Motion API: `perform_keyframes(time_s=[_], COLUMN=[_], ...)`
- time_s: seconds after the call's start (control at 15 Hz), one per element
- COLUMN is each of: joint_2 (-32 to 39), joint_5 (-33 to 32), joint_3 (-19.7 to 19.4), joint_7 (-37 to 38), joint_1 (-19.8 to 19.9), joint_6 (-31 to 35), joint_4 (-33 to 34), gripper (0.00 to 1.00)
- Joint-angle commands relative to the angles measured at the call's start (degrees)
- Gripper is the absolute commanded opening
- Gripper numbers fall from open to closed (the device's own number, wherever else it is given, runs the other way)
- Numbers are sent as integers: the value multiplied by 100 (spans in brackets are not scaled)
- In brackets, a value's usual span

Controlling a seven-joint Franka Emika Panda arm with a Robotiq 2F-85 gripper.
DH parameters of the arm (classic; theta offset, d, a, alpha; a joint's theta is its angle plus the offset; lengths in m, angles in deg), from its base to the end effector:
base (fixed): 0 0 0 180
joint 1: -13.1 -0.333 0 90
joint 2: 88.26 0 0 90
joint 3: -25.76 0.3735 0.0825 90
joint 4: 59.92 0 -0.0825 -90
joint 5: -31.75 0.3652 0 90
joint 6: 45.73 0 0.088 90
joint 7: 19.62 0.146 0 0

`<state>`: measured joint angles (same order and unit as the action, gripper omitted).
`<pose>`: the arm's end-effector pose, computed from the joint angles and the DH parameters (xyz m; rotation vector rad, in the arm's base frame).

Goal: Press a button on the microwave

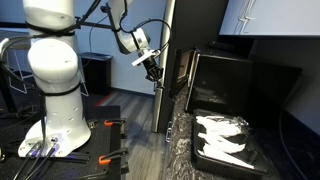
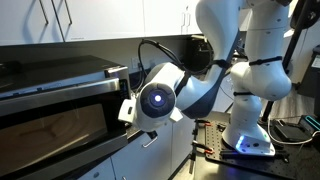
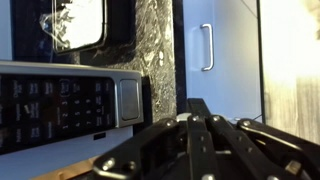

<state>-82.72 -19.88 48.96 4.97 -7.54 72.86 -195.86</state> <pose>0.3786 0.2698 0.3151 2.1411 1.0994 0.0977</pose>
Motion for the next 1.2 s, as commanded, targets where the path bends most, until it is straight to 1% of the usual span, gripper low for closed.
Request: perform_keyframes(time_s=[0.0, 0.2, 0.4, 0.67, 0.93, 1.0, 1.07, 1.13], joint_2=[-593, -1050, -1475, -2100, -2668, -2786, -2941, -2543], joint_5=[930, 1466, 1849, 2275, 2561, 2596, 2640, 2504], joint_3=[143, 284, 404, 500, 556, 559, 551, 569], joint_7=[-220, -19, 97, 547, 1408, 1657, 1870, 1527], joint_1=[-293, -465, -544, -551, -452, -420, -407, -407], joint_6=[-900, -1607, -2063, -2143, -2115, -2108, -2093, -2084], joint_4=[-68, -107, -162, -383, -713, -793, -899, -633], gripper=[0, 0, 0, 0, 0, 26, 29, 9])
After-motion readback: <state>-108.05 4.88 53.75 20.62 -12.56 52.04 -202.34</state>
